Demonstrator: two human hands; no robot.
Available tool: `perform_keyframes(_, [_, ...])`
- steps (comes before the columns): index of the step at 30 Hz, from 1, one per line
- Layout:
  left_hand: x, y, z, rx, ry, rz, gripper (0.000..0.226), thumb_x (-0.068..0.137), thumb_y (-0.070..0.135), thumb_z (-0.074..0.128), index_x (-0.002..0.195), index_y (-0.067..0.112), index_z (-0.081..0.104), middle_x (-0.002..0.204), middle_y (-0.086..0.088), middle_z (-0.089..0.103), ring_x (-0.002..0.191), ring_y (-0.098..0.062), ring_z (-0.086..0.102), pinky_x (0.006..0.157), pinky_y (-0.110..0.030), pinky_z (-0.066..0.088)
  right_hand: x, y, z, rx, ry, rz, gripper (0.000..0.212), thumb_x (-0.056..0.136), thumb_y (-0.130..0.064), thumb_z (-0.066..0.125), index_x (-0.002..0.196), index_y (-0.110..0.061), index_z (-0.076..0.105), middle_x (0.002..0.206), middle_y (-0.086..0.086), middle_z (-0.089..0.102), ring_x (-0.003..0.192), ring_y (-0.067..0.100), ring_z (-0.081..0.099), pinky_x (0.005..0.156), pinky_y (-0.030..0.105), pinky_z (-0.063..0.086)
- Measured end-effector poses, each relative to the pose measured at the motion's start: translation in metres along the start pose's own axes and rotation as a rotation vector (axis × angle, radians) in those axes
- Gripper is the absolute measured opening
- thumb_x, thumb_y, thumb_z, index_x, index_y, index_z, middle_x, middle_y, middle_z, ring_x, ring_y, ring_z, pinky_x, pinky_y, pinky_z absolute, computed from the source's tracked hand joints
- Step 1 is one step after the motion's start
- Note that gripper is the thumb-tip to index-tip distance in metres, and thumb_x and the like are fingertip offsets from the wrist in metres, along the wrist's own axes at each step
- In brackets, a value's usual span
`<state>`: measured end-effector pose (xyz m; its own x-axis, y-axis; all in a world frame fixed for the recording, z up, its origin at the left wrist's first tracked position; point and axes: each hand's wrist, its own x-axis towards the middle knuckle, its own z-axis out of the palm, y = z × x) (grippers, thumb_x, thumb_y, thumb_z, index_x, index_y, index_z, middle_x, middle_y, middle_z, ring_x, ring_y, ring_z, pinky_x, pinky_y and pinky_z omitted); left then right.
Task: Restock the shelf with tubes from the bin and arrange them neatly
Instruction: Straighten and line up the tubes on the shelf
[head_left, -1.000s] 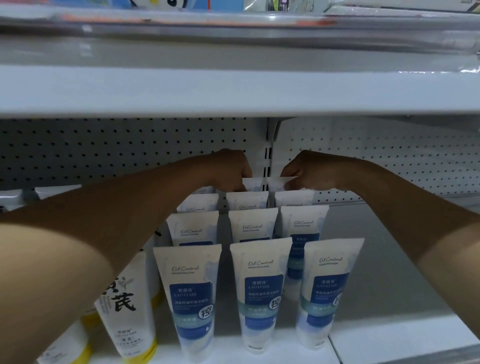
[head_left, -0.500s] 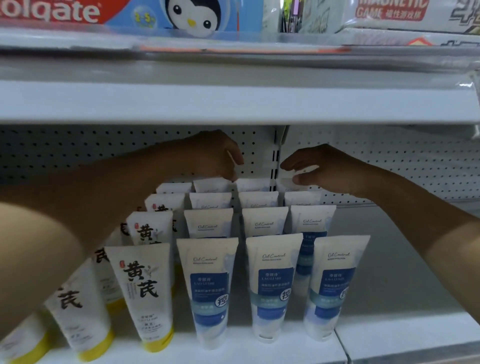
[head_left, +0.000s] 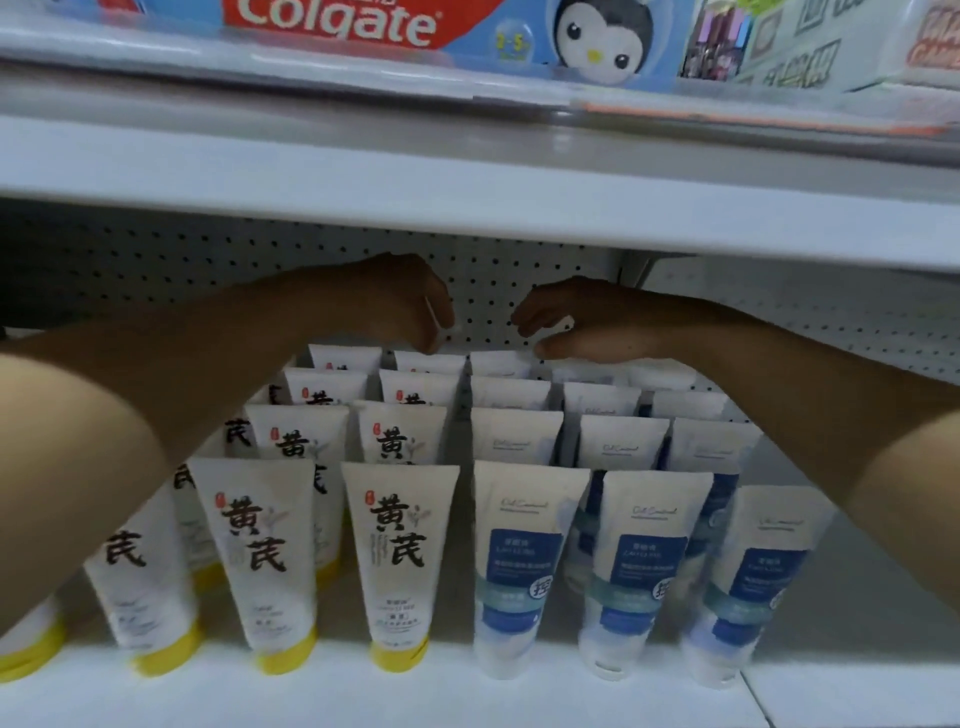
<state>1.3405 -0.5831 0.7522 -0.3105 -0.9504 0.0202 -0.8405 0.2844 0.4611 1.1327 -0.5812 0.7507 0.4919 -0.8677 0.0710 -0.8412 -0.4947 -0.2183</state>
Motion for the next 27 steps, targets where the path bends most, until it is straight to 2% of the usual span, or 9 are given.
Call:
perform_keyframes(2, [0.000, -0.002, 0.000, 0.007, 0.002, 0.000, 0.033, 0.080, -0.001, 0.067, 0.113, 0.003, 0.063, 0.104, -0.014, 0.063, 0.108, -0.032, 0.060, 0.100, -0.044, 0.046, 0.012, -0.007, 0.003, -0.092, -0.066, -0.001, 0.045, 0.092, -0.026, 0.056, 0.135, -0.022, 0.044, 0.136, -0.002, 0.049, 0.123, 0.015, 0.046, 0.108, 0.031, 0.037])
perform_keyframes(6, [0.006, -0.012, 0.000, 0.072, 0.006, 0.002, 0.033, 0.078, 0.003, 0.069, 0.111, 0.009, 0.065, 0.102, -0.009, 0.065, 0.104, -0.033, 0.062, 0.094, -0.046, 0.050, 0.027, -0.011, 0.013, -0.209, -0.175, 0.000, 0.035, 0.091, -0.030, 0.058, 0.125, -0.021, 0.055, 0.127, -0.001, 0.054, 0.113, 0.019, 0.052, 0.100, 0.036, 0.044])
perform_keyframes(9, [0.007, -0.015, 0.002, 0.107, -0.005, 0.001, 0.033, 0.078, 0.005, 0.069, 0.110, 0.011, 0.066, 0.087, 0.008, 0.056, 0.104, -0.031, 0.062, 0.095, -0.044, 0.050, 0.031, -0.010, 0.021, -0.200, -0.176, -0.016, 0.024, 0.092, -0.029, 0.056, 0.112, -0.017, 0.063, 0.096, -0.011, 0.058, 0.087, 0.010, 0.053, 0.075, 0.022, 0.046])
perform_keyframes(12, [0.008, -0.018, 0.002, 0.116, -0.002, 0.007, 0.032, 0.079, 0.005, 0.068, 0.111, 0.009, 0.065, 0.098, -0.005, 0.063, 0.105, -0.030, 0.062, 0.097, -0.042, 0.048, 0.031, -0.009, 0.022, -0.221, -0.167, -0.002, 0.016, 0.093, -0.028, 0.055, 0.081, -0.019, 0.059, 0.073, -0.016, 0.046, 0.067, 0.003, 0.043, 0.057, 0.013, 0.034])
perform_keyframes(14, [0.007, -0.019, 0.001, 0.110, -0.004, 0.013, 0.031, 0.079, 0.004, 0.068, 0.110, 0.009, 0.066, 0.100, -0.007, 0.063, 0.104, -0.030, 0.063, 0.096, -0.043, 0.049, 0.030, -0.009, 0.022, -0.226, -0.172, -0.001, 0.024, 0.093, -0.027, 0.055, 0.072, -0.017, 0.056, 0.071, -0.010, 0.048, 0.068, 0.008, 0.045, 0.059, 0.018, 0.036])
perform_keyframes(19, [0.008, -0.018, 0.004, 0.126, 0.005, 0.022, 0.030, 0.080, 0.005, 0.067, 0.109, 0.011, 0.066, 0.103, -0.007, 0.064, 0.102, -0.028, 0.064, 0.096, -0.042, 0.049, 0.027, -0.012, 0.023, -0.224, -0.169, 0.008, 0.026, 0.093, -0.028, 0.055, 0.104, -0.006, 0.066, 0.098, 0.002, 0.060, 0.089, 0.016, 0.053, 0.083, 0.029, 0.047])
perform_keyframes(22, [0.009, -0.017, 0.005, 0.151, 0.012, 0.027, 0.028, 0.080, 0.007, 0.069, 0.107, 0.013, 0.066, 0.098, -0.001, 0.060, 0.104, -0.025, 0.062, 0.097, -0.041, 0.048, 0.028, -0.012, 0.022, -0.217, -0.177, -0.002, 0.015, 0.093, -0.027, 0.055, 0.089, -0.014, 0.062, 0.081, -0.008, 0.055, 0.080, 0.013, 0.050, 0.073, 0.025, 0.044])
perform_keyframes(25, [0.009, -0.016, 0.005, 0.162, 0.012, 0.027, 0.028, 0.080, 0.007, 0.069, 0.107, 0.013, 0.066, 0.096, 0.000, 0.059, 0.103, -0.025, 0.062, 0.097, -0.041, 0.049, 0.030, -0.011, 0.022, -0.216, -0.165, 0.009, 0.029, 0.093, -0.025, 0.056, 0.065, -0.018, 0.051, 0.068, -0.012, 0.044, 0.064, 0.005, 0.042, 0.060, 0.020, 0.037])
perform_keyframes(27, [0.008, -0.015, 0.006, 0.155, 0.011, 0.027, 0.029, 0.080, 0.006, 0.068, 0.108, 0.012, 0.066, 0.098, -0.001, 0.059, 0.104, -0.026, 0.062, 0.097, -0.041, 0.048, 0.029, -0.012, 0.022, -0.206, -0.153, 0.011, 0.035, 0.092, -0.025, 0.057, 0.060, -0.028, 0.045, 0.066, -0.013, 0.042, 0.059, 0.001, 0.038, 0.055, 0.016, 0.033])
